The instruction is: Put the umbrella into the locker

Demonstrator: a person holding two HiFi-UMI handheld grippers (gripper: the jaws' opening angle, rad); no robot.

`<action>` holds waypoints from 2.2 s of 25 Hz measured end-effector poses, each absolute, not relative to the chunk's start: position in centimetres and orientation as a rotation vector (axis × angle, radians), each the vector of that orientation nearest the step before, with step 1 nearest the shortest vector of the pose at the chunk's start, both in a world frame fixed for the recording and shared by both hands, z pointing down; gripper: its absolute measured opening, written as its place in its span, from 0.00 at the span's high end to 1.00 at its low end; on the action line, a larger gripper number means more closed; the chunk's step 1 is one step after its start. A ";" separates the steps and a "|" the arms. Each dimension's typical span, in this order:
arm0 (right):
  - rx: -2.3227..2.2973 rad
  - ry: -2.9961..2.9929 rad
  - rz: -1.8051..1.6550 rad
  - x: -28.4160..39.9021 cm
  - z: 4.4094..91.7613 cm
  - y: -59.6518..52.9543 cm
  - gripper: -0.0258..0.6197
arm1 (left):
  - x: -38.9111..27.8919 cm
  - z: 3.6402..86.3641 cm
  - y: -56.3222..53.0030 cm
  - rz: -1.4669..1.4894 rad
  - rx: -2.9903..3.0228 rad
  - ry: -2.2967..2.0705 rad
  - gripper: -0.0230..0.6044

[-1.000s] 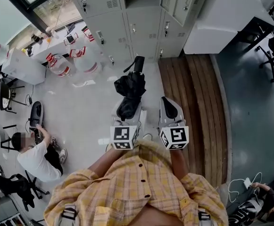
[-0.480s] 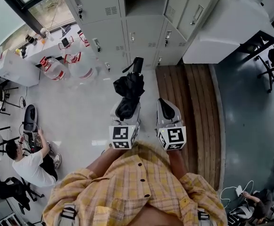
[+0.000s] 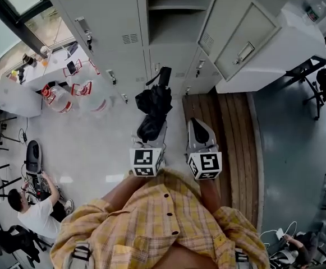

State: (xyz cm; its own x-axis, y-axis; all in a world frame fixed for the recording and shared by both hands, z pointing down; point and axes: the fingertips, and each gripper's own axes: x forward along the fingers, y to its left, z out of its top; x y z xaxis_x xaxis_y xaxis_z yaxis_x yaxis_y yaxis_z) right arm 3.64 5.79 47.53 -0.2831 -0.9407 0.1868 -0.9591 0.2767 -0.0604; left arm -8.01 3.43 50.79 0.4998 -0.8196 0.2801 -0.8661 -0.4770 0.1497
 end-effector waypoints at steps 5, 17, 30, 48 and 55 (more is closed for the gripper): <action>1.835 -2.404 0.225 3.6 47.1 -0.6 0.97 | -7.8 50.5 -3.2 0.240 2.501 -1.398 0.55; 1.873 -2.381 0.222 4.8 47.6 -8.4 0.97 | -6.2 50.8 -11.6 0.247 2.516 -1.366 0.55; 1.776 -2.490 0.221 6.2 45.8 -16.3 0.97 | -4.5 50.2 -17.8 0.284 2.451 -1.458 0.55; 1.687 -2.543 0.252 7.6 46.9 -21.9 0.97 | -2.0 50.9 -24.7 0.326 2.395 -1.511 0.55; 1.677 -2.546 0.263 8.3 47.4 -23.2 0.97 | -0.8 50.8 -27.4 0.334 2.383 -1.524 0.55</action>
State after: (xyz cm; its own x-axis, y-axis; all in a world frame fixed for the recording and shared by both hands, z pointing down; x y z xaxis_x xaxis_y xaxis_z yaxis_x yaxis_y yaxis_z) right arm 8.34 -23.21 47.39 -0.3971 -0.9034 0.1619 -0.9174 0.3856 -0.0982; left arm -0.80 -27.35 50.85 0.4127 -0.8422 0.3470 -0.9101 -0.3968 0.1193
